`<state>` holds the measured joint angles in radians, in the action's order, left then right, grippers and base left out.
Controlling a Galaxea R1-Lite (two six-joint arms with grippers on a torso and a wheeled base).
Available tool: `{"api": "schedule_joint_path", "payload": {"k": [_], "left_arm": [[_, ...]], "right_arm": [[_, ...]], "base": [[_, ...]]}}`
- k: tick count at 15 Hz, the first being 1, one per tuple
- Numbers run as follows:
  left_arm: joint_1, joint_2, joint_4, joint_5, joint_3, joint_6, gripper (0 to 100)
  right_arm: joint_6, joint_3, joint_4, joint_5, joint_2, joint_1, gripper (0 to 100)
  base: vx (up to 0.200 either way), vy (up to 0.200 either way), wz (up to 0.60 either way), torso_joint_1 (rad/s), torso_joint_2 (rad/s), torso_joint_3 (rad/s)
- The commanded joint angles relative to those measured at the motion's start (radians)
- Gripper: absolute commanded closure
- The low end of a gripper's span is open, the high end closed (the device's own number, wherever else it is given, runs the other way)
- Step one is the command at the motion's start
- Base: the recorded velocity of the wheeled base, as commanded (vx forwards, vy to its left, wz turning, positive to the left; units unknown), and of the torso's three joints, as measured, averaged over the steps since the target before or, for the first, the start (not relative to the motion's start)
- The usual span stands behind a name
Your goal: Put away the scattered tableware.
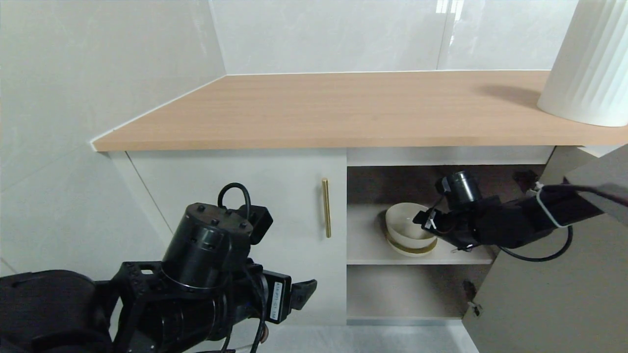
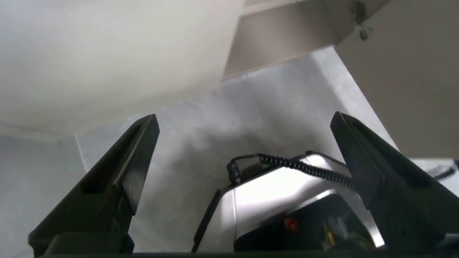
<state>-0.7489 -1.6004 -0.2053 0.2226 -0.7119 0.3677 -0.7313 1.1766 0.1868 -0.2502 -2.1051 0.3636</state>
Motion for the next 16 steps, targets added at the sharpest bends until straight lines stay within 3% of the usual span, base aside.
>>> {"api": "schedule_joint_path", "payload": {"k": [1,2,4,7,9,13,16], "left_arm": [[0.037,0.076,0.000,0.000,0.035,0.002,0],[0.072,0.158,0.006,0.001,0.069,-0.013,0],[0.105,0.312,0.053,0.001,0.109,-0.023,0],[0.120,0.433,0.193,-0.002,0.114,-0.021,0],[0.158,0.442,0.210,-0.005,0.138,-0.019,0],[0.161,0.501,0.210,-0.003,0.250,-0.018,0],[0.163,0.510,0.215,0.011,0.175,-0.033,0]], "right_arm": [[0.009,-0.048,-0.145,0.080,0.255,0.067,0],[0.007,-0.064,-0.280,0.085,0.363,0.094,0],[0.044,-0.152,-0.382,0.086,0.531,0.113,0],[0.119,-0.272,-0.405,0.081,0.728,0.155,0],[0.122,-0.290,-0.471,0.074,0.764,0.205,0],[0.154,-0.311,-0.515,0.062,0.781,0.228,0],[0.156,-0.314,-0.515,0.057,0.772,0.228,0]], "base": [[0.000,0.000,0.00,0.000,0.00,0.000],[0.000,0.000,0.00,0.000,0.00,0.000],[0.000,0.000,0.00,0.000,0.00,0.000],[0.000,0.000,0.00,0.000,0.00,0.000],[0.000,0.000,0.00,0.000,0.00,0.000],[-0.050,0.000,0.00,-0.001,0.00,0.001],[-0.200,0.000,0.00,0.006,0.00,0.001]]}}
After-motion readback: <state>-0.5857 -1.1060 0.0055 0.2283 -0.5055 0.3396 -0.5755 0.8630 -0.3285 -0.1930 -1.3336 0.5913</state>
